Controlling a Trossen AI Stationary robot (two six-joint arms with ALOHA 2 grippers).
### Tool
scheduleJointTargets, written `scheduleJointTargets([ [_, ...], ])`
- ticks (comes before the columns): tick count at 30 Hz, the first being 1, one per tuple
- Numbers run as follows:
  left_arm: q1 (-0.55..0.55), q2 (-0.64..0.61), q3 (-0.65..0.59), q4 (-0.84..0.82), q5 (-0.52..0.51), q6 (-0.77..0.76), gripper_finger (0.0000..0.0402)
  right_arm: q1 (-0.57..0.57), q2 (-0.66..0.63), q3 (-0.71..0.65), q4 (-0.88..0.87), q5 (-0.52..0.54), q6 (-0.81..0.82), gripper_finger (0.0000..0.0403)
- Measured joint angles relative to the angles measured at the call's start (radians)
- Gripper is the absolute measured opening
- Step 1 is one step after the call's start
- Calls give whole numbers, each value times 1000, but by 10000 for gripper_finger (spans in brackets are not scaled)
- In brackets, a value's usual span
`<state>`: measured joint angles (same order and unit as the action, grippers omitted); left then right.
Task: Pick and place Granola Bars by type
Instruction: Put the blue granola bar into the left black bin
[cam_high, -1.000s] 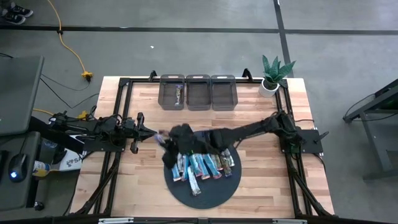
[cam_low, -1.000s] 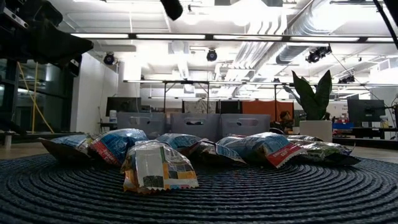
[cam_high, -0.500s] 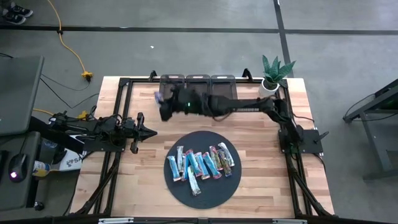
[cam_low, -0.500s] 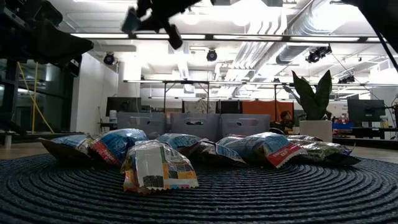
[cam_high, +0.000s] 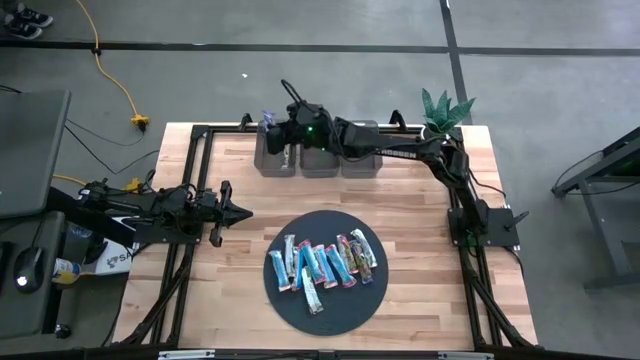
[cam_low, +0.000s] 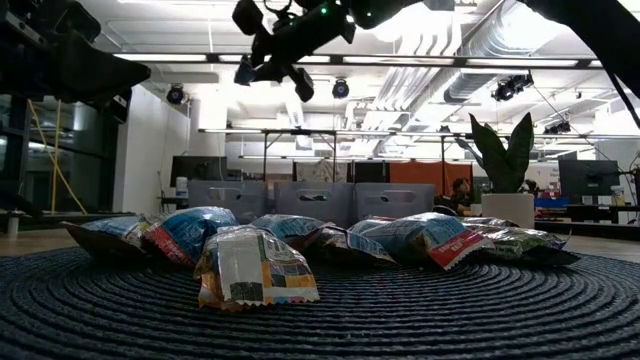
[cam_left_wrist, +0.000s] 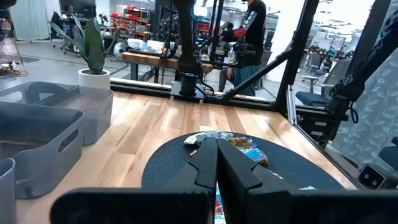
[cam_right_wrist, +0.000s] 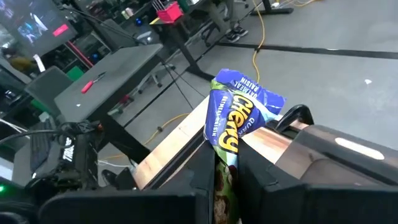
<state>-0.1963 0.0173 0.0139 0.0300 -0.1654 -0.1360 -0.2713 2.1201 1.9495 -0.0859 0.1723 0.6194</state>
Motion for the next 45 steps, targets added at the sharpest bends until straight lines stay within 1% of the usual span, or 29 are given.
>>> scheduleJointTargets([
  [3,0,0,0,0,0,0,1,-13,0,0,3,14,1,28],
  [7,0,0,0,0,0,0,1,-32,3,0,-4,83,39,28],
  [14,0,0,0,0,0,0,1,-45,38,0,-6,165,99,28],
  [22,0,0,0,0,0,0,1,-61,131,0,1,149,185,28],
  [31,0,0,0,0,0,0,1,-89,239,0,62,33,301,28],
  [35,0,0,0,0,0,0,1,-90,270,0,68,3,305,28],
  [41,0,0,0,0,0,0,1,-93,282,0,66,-7,296,28],
  [45,0,0,0,0,0,0,1,-96,282,0,17,2,253,28],
])
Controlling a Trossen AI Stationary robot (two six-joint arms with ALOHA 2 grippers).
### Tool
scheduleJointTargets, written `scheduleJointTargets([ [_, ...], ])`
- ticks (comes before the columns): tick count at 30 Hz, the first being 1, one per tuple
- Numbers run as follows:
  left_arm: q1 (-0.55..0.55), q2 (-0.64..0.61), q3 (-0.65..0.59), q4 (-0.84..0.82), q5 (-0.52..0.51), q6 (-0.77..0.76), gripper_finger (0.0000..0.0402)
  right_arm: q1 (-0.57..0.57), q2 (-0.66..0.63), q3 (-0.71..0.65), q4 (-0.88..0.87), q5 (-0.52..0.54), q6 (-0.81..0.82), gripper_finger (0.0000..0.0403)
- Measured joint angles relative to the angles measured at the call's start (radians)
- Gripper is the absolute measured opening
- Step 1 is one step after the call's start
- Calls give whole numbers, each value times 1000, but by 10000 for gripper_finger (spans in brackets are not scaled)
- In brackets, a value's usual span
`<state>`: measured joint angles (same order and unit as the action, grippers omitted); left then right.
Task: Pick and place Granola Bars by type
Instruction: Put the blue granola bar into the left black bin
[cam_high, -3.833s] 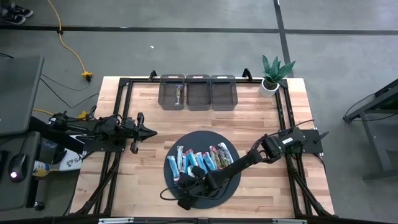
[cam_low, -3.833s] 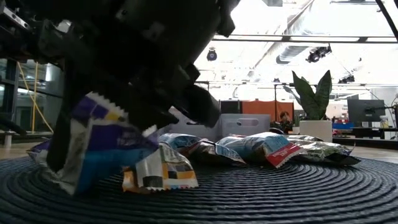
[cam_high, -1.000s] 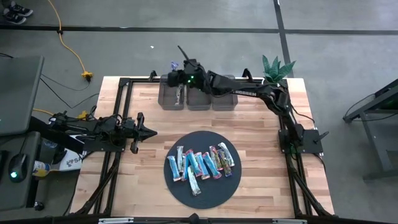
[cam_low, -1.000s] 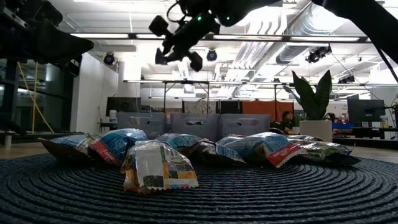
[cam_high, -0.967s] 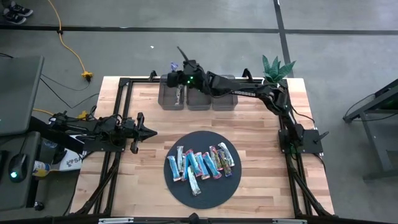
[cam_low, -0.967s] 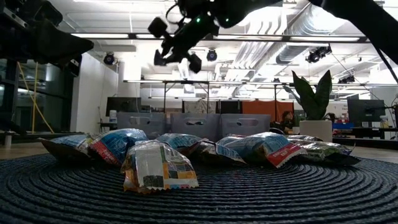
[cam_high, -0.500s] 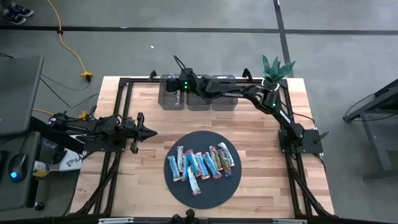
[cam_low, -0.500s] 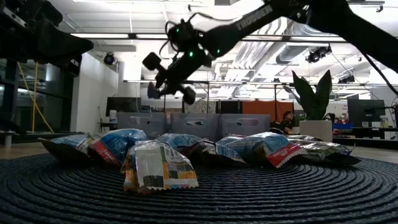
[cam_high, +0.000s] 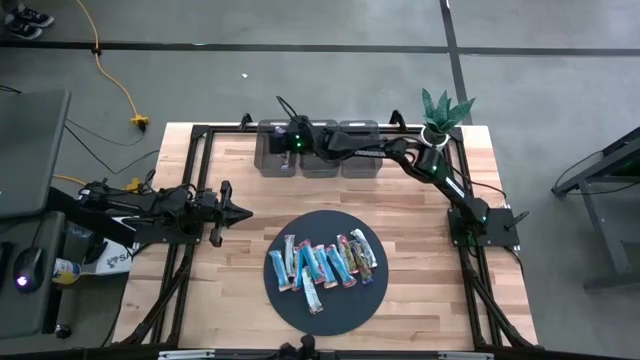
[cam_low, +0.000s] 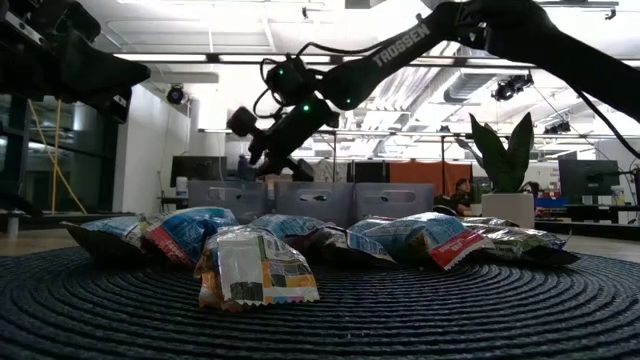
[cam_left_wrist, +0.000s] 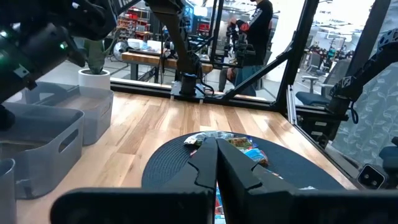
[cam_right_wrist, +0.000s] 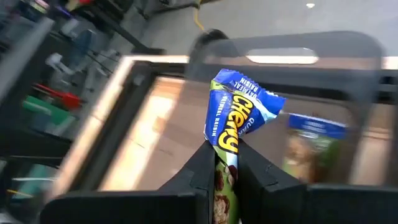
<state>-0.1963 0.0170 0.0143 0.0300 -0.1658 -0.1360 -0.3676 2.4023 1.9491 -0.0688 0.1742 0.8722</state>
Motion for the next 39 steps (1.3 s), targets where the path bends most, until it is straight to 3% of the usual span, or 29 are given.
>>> scheduleJointTargets([
  [16,0,0,0,0,0,0,1,-13,0,0,-37,-28,-67,32],
  [29,0,0,0,0,0,0,1,-14,0,0,-12,-53,-69,118],
  [39,0,0,0,0,0,0,1,-42,-17,0,101,-249,-101,126],
])
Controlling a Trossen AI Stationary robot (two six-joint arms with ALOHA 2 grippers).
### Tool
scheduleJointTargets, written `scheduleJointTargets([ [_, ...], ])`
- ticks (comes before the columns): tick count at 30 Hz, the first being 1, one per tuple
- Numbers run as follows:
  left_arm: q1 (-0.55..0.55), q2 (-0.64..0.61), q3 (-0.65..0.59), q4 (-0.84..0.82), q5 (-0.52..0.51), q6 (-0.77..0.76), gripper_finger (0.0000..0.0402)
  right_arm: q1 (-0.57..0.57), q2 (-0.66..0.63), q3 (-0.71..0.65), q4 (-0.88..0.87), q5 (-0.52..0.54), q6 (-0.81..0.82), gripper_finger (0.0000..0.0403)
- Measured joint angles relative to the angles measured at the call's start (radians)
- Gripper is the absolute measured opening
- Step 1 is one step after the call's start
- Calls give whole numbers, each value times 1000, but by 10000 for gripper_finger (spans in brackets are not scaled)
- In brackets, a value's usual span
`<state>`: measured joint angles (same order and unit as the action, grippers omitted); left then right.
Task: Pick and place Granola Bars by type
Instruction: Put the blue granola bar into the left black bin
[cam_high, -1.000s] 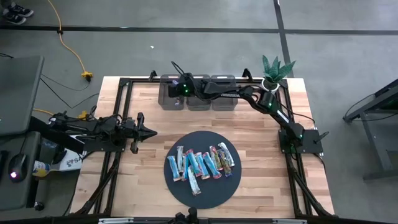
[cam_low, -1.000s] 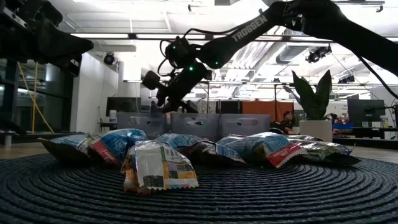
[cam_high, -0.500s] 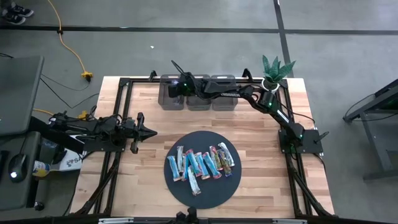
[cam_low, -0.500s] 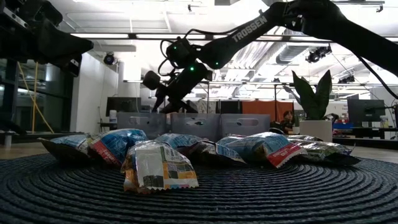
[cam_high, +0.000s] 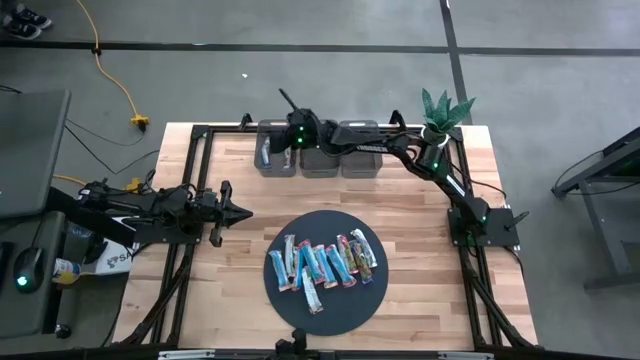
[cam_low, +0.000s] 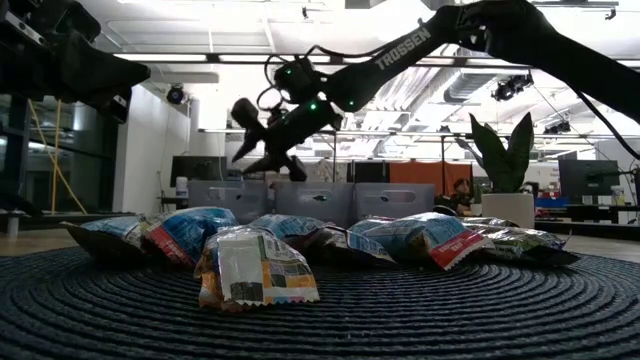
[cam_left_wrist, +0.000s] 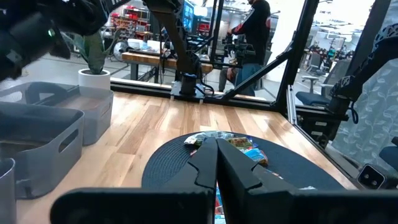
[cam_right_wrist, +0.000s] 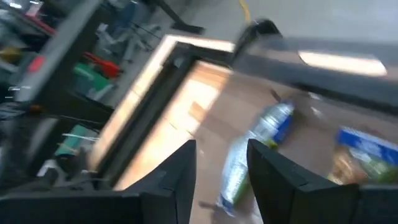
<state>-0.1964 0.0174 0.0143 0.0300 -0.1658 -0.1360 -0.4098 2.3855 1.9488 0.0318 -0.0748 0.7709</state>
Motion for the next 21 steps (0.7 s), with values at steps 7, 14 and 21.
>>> scheduleJointTargets([
  [7,0,0,0,0,0,0,1,-2,-103,0,51,-69,-181,126],
  [14,0,0,0,0,0,0,1,-2,-233,1,-11,-149,-230,126],
  [21,0,0,0,0,0,0,1,4,-377,1,-227,-243,-231,126],
])
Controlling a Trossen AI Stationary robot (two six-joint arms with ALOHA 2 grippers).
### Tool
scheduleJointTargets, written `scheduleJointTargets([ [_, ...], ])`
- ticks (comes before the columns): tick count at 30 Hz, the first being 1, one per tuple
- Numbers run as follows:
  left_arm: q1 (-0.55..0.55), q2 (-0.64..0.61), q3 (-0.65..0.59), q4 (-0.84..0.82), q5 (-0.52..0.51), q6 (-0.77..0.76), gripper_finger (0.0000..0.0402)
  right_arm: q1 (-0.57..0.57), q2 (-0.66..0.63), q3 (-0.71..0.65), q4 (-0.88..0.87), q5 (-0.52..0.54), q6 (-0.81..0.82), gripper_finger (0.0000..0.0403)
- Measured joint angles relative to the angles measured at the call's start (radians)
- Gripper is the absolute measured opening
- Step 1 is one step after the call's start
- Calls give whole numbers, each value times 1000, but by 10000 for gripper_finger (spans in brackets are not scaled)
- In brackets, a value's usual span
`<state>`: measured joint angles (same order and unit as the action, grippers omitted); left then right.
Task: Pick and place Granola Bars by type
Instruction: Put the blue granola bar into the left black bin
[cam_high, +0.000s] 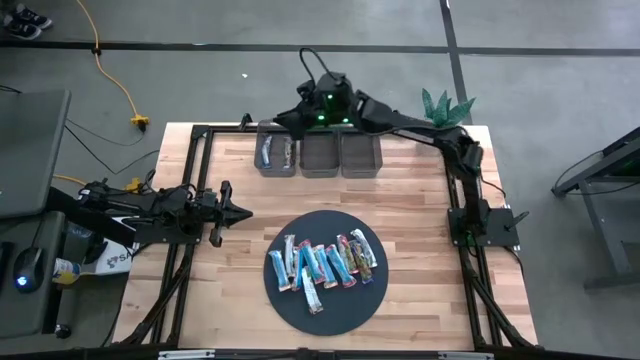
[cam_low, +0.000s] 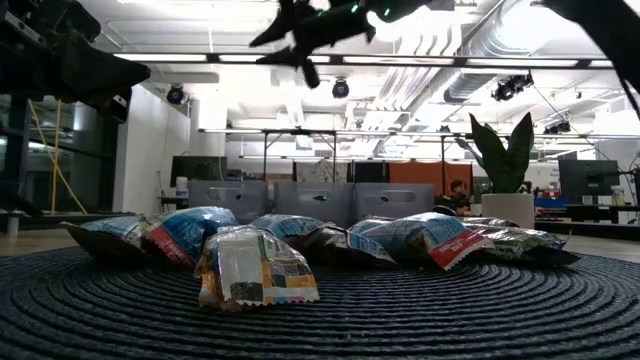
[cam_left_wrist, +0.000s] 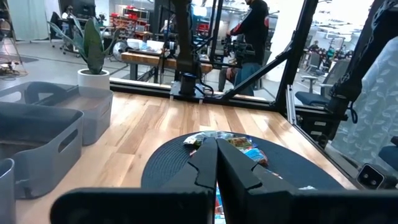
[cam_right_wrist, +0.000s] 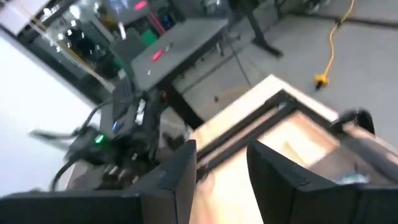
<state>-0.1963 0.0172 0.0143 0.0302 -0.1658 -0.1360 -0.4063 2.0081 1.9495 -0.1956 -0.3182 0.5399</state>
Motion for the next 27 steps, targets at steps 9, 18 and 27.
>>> scheduleJointTargets([
  [9,0,0,0,0,0,0,1,32,-177,0,-438,34,-73,126],
  [18,0,0,0,0,0,0,1,121,-264,0,-818,238,-65,126],
  [27,0,0,0,0,0,0,1,285,-254,0,-1096,419,83,126],
])
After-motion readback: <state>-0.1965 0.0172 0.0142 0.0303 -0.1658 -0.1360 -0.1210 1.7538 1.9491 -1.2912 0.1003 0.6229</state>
